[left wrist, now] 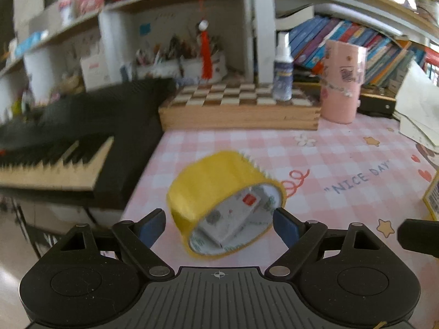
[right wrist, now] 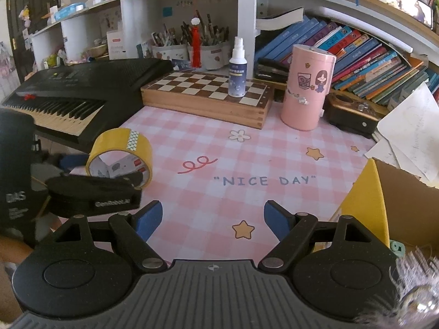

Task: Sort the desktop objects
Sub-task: 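Grasp the yellow tape roll with the left tool while the right tool grasps the white box, then carry the tape roll and white box with both tools over the yellow box, then open the right tool to drop the white box while the left tool lowers and releases the tape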

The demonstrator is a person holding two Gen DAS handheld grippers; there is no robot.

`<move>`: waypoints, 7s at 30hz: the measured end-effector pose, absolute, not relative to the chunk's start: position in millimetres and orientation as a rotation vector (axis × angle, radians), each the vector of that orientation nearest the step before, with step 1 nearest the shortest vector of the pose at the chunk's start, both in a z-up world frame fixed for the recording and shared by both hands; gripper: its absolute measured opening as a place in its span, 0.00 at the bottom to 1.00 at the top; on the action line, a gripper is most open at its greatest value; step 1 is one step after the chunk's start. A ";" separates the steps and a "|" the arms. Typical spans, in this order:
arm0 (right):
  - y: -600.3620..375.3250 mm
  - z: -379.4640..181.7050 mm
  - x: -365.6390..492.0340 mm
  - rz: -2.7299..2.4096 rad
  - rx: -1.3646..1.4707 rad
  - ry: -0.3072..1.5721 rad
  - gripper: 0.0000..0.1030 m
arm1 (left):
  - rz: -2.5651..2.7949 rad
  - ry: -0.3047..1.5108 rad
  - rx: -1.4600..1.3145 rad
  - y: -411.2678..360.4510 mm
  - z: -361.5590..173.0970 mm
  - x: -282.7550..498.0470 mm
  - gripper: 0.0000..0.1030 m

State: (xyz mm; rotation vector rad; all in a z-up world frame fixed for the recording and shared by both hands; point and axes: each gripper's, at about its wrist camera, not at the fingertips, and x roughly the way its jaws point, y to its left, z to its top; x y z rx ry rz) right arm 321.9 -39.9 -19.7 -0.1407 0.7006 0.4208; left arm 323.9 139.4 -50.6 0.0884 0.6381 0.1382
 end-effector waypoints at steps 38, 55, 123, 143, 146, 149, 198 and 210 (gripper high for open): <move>-52.4 -17.5 320.2 0.395 -0.050 0.724 0.78 | -0.140 0.793 -0.334 155.2 -23.9 325.8 0.39; -33.3 -23.9 310.6 0.487 -0.066 0.786 0.78 | -0.190 0.652 -0.870 207.8 -18.7 292.5 0.39; -60.8 13.6 51.2 0.274 0.025 0.735 0.52 | -0.303 0.698 -0.424 164.4 15.2 38.1 0.39; -122.0 11.5 -6.7 0.030 0.088 0.763 0.52 | -0.587 0.754 -0.376 93.3 8.5 41.8 0.39; -131.4 11.0 -7.6 0.010 0.094 0.767 0.52 | -0.598 0.756 -0.372 84.4 9.6 44.3 0.39; -139.6 10.9 -7.8 0.002 0.096 0.768 0.52 | -0.608 0.758 -0.363 74.4 10.8 47.4 0.39; -348.8 52.4 228.0 0.096 0.078 0.566 0.52 | -0.438 0.492 0.040 -150.2 49.8 208.6 0.39; -329.2 18.0 323.5 0.214 -0.090 0.748 0.52 | -0.418 0.619 0.214 -189.3 2.8 239.1 0.39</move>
